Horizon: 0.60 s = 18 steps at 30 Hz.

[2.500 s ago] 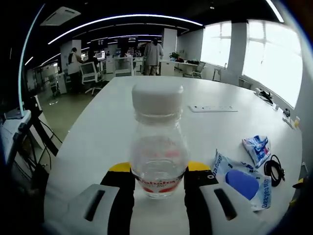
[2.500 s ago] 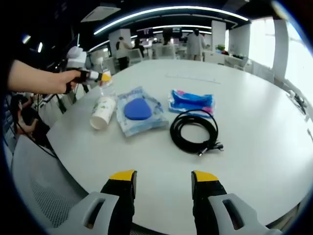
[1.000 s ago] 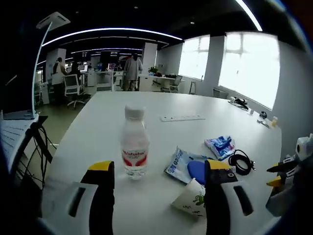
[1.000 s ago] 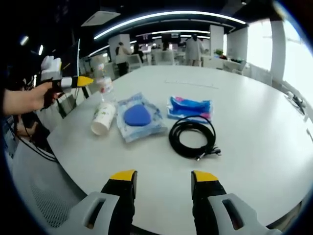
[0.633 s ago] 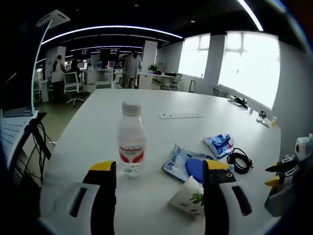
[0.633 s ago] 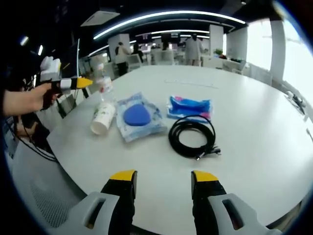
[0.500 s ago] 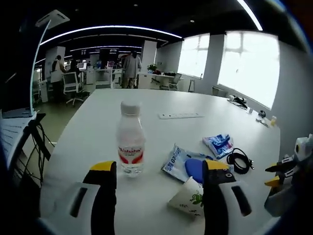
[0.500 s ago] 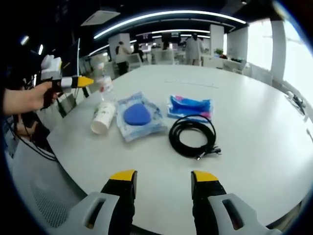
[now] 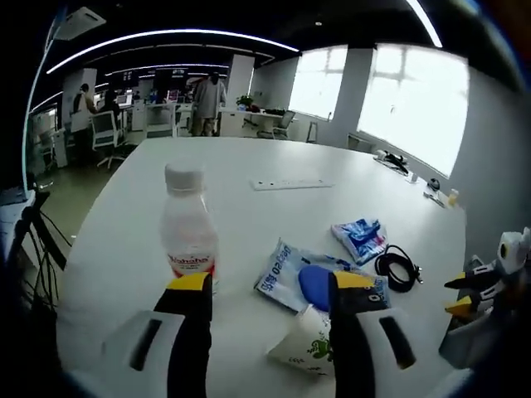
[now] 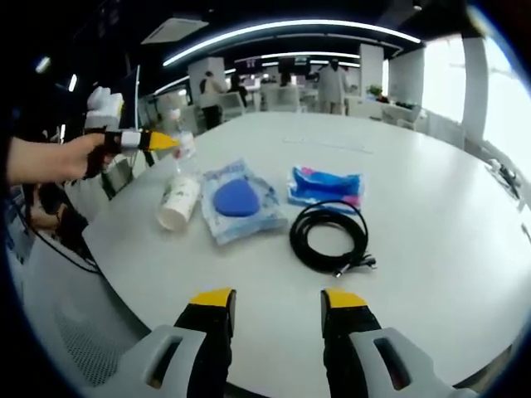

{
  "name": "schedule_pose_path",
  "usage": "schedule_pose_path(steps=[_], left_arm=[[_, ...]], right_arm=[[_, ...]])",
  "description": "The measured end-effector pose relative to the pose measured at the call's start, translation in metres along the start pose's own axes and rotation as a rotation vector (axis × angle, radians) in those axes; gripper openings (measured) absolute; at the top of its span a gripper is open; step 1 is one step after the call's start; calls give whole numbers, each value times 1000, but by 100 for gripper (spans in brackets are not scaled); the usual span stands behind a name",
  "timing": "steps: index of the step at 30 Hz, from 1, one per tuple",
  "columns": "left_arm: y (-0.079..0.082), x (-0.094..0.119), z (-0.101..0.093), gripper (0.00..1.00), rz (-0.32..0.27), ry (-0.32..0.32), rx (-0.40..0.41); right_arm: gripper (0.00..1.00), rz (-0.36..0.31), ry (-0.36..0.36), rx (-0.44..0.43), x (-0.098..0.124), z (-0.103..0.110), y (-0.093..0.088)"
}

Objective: Arrange the tabletop items into an orderly group along one side of the table until the central work area is clear of visible clutter.

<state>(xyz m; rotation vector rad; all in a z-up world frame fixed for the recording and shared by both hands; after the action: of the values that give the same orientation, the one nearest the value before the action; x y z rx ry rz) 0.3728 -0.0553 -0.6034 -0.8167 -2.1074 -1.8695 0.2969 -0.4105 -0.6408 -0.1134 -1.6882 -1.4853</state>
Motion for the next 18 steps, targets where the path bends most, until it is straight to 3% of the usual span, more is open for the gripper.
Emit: schedule_pose_path(steps=[3,5,11,14,18], left_arm=[[3,-11,-4,54,32,-19,-39],[2,-20,-6,50,97,-15,-51],[2,-46,-12,46,155,-21,-85],[-1,-53,-7,41,180,34,-22],[-7,-62,-2,41,213,50,30]], right_arm=[[42,-33,20,-31,2,1,12],[43,-61,41,-70,0,3,21],[43,-99,100,-193,-16,8,41],[41,-90,104,-222,-27,12,42],[41,-57,132,-315,-38,20,35]])
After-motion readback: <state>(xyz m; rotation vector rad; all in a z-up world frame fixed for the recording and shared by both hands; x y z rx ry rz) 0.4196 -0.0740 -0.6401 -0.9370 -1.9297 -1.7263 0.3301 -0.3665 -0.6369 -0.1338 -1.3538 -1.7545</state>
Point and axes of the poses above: the point that each gripper's makers call its tool centre point, and the gripper's own axes: x roughly backward along the fingers, z roughly to its left, y roughly out of its top, the point moved 10 cm from there along x, roughly backward along the fingers
